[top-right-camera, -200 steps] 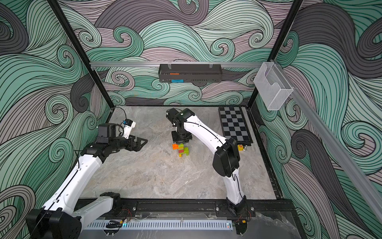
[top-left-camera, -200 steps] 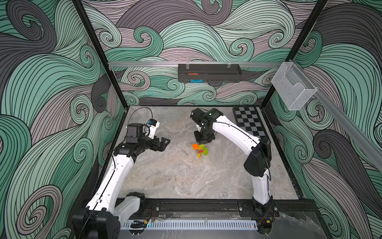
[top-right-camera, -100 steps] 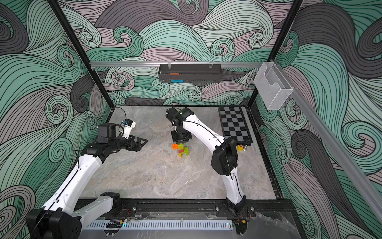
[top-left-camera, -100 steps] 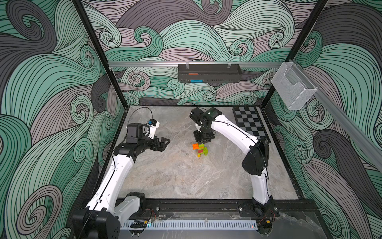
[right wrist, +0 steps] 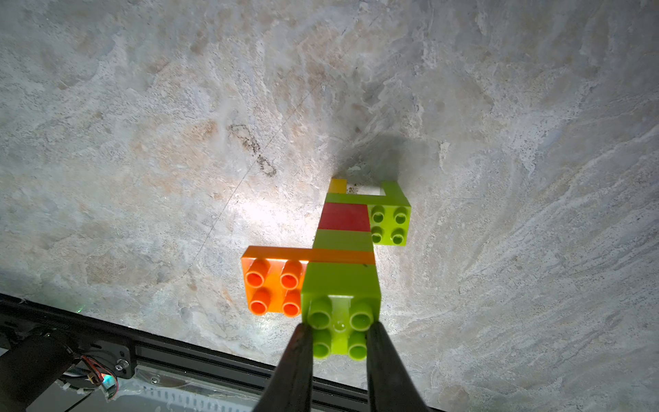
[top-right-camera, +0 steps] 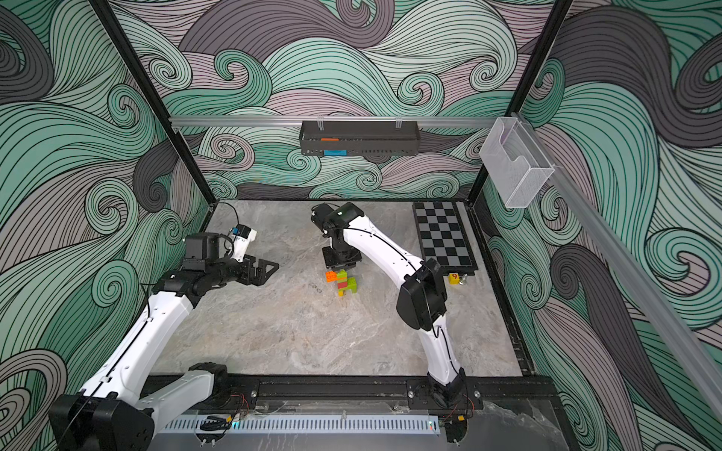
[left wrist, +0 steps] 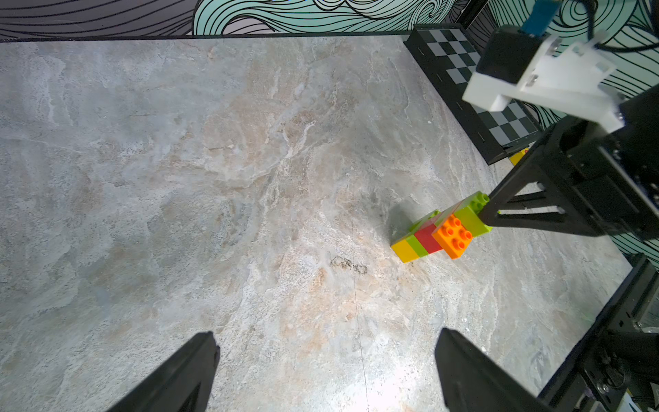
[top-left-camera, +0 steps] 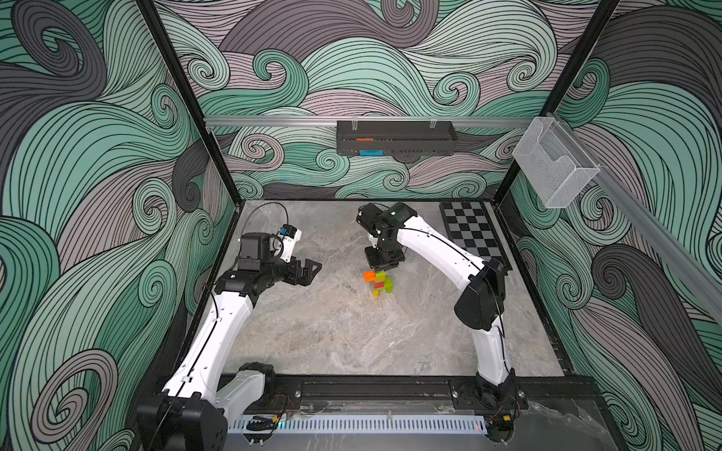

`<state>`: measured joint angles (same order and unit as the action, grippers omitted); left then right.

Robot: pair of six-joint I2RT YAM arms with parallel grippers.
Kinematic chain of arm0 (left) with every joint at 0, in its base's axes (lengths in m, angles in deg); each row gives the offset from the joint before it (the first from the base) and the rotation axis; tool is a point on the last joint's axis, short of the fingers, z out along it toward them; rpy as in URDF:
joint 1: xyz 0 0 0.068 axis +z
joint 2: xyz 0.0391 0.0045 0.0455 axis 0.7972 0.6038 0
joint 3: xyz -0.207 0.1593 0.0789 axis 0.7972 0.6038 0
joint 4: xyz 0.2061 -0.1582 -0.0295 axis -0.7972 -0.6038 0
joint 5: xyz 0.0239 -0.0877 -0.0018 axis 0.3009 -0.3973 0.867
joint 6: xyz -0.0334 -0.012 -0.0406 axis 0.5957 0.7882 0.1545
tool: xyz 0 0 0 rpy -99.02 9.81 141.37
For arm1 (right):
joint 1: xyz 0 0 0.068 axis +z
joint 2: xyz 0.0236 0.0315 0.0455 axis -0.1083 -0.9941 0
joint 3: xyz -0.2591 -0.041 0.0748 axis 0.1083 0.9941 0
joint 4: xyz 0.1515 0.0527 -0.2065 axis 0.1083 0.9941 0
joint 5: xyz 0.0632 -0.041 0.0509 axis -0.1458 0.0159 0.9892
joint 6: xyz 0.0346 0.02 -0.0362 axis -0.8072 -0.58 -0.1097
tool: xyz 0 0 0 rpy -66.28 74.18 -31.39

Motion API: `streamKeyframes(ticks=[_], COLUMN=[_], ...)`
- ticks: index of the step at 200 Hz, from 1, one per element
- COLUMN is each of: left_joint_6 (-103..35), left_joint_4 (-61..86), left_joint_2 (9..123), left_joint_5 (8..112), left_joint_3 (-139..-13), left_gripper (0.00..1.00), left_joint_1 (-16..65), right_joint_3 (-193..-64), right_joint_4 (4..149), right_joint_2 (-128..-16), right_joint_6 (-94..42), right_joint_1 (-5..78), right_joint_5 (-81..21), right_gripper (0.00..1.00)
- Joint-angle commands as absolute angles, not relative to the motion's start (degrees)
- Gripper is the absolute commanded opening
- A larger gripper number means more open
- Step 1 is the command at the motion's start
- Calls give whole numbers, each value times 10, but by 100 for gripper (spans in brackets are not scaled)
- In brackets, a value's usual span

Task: Assemble a giraffe with lego
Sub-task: Assemble the lego brick with the lego brick.

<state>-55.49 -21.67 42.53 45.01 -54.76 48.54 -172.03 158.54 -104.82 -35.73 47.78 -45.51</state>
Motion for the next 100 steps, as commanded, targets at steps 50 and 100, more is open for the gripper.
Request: streamKeyframes(ticks=[50,100], left_joint_6=[-563,-563], left_joint_4=[-224,-227], left_joint_2=[424,422], left_joint_5=[453,454], left_joint_3=[-555,-557], left_gripper=[99,99], left_joint_1=[483,483], right_joint_3=[-1682,-1700], right_joint_4=[1621,1621], right_joint_2=[-1169,-1170], right_joint_6=[-351,-348], right_joint_1=[477,479], right_joint_5=[-515,-516], right_gripper=[31,32])
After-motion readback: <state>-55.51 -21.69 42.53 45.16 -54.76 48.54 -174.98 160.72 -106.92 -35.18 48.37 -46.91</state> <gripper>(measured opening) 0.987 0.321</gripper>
